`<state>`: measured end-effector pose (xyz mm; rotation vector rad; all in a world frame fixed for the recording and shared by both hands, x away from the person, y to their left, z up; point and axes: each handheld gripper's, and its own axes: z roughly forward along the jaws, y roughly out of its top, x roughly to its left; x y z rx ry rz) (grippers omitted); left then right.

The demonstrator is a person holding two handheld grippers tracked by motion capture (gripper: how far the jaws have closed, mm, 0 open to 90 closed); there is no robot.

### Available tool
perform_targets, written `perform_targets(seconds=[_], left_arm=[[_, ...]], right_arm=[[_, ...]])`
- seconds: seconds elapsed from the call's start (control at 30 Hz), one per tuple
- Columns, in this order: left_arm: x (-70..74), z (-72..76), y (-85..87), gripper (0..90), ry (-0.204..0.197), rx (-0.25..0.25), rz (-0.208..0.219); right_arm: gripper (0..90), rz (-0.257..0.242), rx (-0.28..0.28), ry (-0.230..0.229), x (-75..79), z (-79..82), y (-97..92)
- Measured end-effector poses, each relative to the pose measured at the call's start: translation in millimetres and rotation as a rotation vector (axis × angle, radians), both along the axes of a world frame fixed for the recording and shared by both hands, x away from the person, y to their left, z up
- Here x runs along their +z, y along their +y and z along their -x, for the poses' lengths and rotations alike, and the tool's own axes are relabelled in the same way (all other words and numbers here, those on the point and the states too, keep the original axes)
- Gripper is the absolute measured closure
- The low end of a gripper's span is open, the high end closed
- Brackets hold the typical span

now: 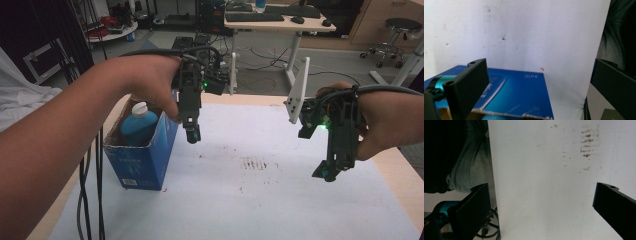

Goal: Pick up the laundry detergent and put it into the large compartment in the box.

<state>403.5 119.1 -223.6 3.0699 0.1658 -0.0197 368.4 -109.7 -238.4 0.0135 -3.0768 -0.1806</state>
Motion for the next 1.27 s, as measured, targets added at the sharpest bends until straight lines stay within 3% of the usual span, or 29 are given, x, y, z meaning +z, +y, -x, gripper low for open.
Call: perform_targets(seconds=[0.27,0.4,1.27], left_arm=[[-14.4,-10.0,-8.5,1.7,0.020,0.004,0.001],[-14.0,-12.0,-9.3,1.7,0.018,0.006,0.014],[-10.9,-7.5,-16.0,1.7,0.008,0.000,0.003]], right_arm=[[0.8,0.004,0.005,0.002,-2.5,-7.5,2.3],[0.8,0.011,0.012,0.004,-4.5,-9.5,3.8],[0.8,0.012,0.011,-0.007,-0.7,-6.5,5.3]])
